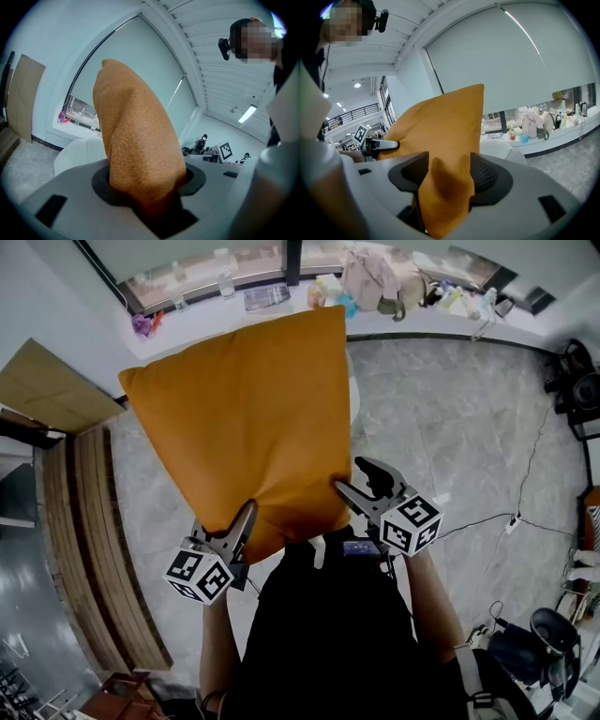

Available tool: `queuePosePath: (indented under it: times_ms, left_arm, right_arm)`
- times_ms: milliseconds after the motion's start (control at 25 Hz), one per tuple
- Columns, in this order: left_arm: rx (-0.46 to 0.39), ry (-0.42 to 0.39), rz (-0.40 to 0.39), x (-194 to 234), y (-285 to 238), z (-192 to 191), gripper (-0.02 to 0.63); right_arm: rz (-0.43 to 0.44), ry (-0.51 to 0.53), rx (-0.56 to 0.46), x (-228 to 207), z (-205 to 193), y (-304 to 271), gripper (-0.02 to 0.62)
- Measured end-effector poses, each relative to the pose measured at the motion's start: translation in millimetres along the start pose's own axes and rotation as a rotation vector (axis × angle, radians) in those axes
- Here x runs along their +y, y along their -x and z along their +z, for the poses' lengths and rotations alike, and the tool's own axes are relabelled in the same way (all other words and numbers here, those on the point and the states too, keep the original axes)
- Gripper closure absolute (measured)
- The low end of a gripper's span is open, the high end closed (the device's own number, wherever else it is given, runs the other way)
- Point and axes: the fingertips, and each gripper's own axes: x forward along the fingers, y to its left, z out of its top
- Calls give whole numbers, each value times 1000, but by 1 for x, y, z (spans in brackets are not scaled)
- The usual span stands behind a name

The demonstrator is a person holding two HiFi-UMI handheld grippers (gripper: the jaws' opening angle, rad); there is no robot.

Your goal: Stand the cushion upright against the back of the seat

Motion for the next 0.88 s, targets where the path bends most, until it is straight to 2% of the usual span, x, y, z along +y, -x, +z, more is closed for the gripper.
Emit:
queuePosePath:
  times_ms: [160,360,560,800,880]
  left_arm:
    - [-3,6,-19,5,10,-1,390]
    - [-13,16,-43,5,10,5,390]
    - [-8,-3,-37,9,-1,19,390]
    - [-6,-34,-30,10,-41,40,390]
    - [-7,-40,-35,8,-59,46,389]
  right_arm:
    - [-19,-27,1,3,-5,-6,305]
    - [10,-67,-5,1,-2,-10,295]
    - [97,-103,-15,-4,10,-21,288]
    - [90,-105,-32,-41,29,-38,272]
    - [83,-113,-37,-62,36,-42,247]
